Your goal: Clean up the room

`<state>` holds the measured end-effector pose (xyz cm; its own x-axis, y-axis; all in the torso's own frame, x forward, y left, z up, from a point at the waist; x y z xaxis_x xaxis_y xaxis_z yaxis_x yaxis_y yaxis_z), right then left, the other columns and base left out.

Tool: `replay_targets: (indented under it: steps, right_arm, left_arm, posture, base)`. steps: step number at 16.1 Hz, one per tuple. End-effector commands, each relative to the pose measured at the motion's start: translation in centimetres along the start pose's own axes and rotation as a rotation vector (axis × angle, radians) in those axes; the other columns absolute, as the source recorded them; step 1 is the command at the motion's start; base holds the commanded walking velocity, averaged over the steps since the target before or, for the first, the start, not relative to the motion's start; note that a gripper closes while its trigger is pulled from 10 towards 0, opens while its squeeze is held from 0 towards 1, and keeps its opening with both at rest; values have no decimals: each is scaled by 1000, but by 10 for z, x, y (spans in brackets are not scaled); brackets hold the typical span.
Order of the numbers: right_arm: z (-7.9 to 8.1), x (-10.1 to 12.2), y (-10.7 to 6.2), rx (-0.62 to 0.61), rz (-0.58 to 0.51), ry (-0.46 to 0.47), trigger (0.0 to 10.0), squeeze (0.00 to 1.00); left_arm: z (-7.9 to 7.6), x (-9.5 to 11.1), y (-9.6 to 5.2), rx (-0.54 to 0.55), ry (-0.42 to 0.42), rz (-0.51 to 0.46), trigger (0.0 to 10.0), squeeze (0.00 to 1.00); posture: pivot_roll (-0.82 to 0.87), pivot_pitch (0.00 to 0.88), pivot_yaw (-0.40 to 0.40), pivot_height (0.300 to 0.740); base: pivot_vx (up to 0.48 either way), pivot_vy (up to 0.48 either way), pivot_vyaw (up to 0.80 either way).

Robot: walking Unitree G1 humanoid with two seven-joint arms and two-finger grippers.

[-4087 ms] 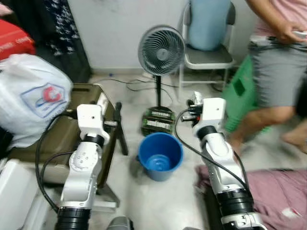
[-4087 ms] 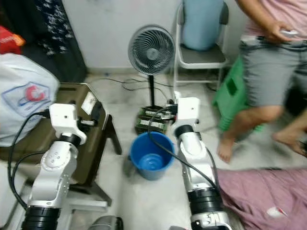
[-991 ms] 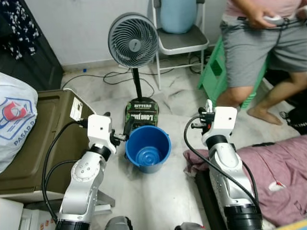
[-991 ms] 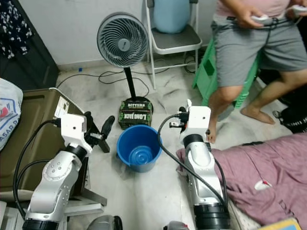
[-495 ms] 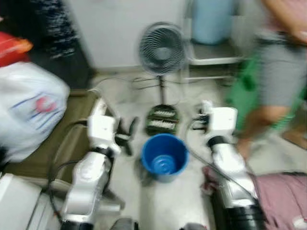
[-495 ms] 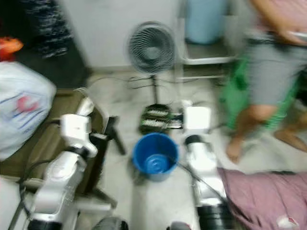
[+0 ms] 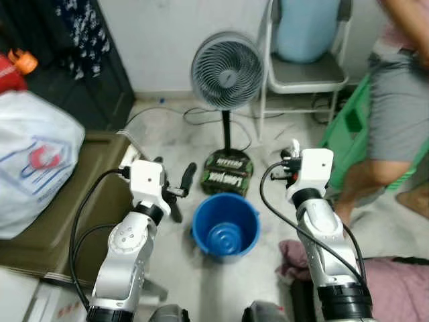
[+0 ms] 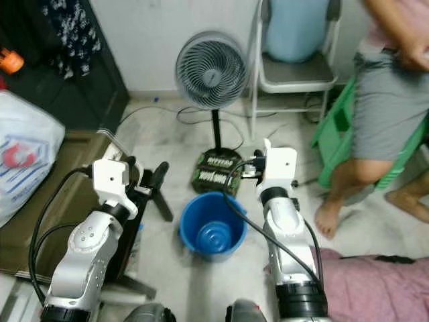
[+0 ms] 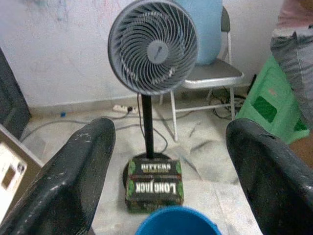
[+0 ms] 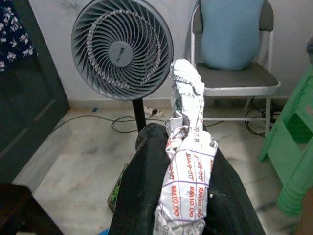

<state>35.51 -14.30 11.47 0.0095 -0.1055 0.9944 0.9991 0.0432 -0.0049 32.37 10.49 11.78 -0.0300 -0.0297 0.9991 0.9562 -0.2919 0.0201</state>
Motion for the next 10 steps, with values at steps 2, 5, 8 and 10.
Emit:
replay_targets:
  steps: [2,5,8,10]
  right_arm:
    - [10,-4,1,18,26,35,10000,0]
    - [9,-3,2,14,20,22,10000,0]
    - [8,-4,1,12,20,23,10000,0]
    - [9,-4,2,14,20,24,10000,0]
  left_arm:
    - [14,-3,-3,47,19,14,10000,0]
    - [14,-3,-3,48,25,16,10000,0]
    - [15,-4,-3,57,18,18,10000,0]
    - [16,-4,-3,64,19,18,10000,0]
  posture:
    - [-74,111,44,740]
    - [-75,109,45,740]
    - [-72,102,43,740]
    - [-69,100,43,740]
  base:
    - [0,0,-275]
    - [0,0,-800]
    - [0,0,-800]
    - [0,0,0]
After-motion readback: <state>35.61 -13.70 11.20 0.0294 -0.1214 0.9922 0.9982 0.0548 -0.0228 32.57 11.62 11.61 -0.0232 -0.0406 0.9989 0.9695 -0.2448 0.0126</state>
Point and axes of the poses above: a point about 5 cm out from each wrist's last joint towards the gripper, its own y axis pointing out of the wrist towards the gripper, its own x axis along the axis of the wrist's last joint, z = x × y, the point moved 6 cm from there along y, pointing out of the wrist towards the gripper, and after that the axes turned 5 degrees about y, right-handed, at the moved point
